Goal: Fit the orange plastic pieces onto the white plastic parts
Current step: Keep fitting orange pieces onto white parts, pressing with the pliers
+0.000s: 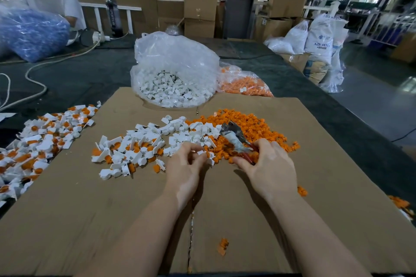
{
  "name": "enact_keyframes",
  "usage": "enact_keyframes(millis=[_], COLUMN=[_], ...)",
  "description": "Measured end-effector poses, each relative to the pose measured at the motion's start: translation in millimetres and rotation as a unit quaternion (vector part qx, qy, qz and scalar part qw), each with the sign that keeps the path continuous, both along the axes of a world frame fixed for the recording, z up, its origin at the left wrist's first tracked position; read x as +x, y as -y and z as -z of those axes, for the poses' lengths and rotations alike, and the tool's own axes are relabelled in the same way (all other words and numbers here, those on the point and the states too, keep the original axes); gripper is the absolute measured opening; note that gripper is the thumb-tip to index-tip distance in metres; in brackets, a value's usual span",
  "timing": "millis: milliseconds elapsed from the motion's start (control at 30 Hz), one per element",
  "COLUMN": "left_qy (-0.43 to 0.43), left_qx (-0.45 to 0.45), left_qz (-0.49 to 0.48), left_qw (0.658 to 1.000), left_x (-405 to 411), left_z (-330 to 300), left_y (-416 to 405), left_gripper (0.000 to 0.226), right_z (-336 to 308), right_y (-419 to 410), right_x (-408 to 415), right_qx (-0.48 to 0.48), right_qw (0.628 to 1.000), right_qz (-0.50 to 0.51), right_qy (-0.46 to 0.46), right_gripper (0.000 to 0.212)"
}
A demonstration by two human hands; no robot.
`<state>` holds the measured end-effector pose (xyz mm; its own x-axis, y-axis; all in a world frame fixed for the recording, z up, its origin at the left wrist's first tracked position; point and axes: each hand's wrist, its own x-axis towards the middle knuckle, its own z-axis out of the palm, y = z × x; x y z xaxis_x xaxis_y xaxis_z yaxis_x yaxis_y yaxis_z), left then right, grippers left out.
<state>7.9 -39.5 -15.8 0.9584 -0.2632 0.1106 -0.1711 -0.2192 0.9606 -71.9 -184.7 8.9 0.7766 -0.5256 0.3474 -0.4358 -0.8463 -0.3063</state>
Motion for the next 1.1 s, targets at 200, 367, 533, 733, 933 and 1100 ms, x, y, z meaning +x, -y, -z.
enact_keyframes(millis=[200, 367, 533, 733, 933, 1100], left_qy=[0.014, 0.023, 0.026, 0.016, 0.018, 0.011], left_qx=[0.000, 0.000, 0.005, 0.015, 0.018, 0.004], left_qz=[0.008, 0.011, 0.018, 0.049, 0.072, 0.069], left_qw=[1.000, 1.000, 0.999, 0.999, 0.997, 0.998], left_x=[-1, 0, 1, -1, -6, -6], left_z=[0, 0, 0, -3, -5, -5], left_y=[0, 0, 1, 0, -3, -1], left_gripper=[0.020, 0.022, 0.026, 0.029, 0.039, 0.034], right_z=[21, 22, 18, 23, 22, 23], right_y=[8, 4, -24, -38, -38, -37], right_x=[9, 10, 17, 19, 19, 17], right_qx=[-0.095, -0.129, -0.060, 0.054, 0.117, 0.163], right_qw=[0.993, 0.989, 0.977, 0.957, 0.957, 0.950], right_qz=[0.036, 0.037, -0.142, -0.223, -0.204, -0.182], right_qy=[-0.065, -0.054, 0.148, 0.179, 0.171, 0.193], right_gripper=[0.068, 0.070, 0.030, 0.015, 0.003, 0.010])
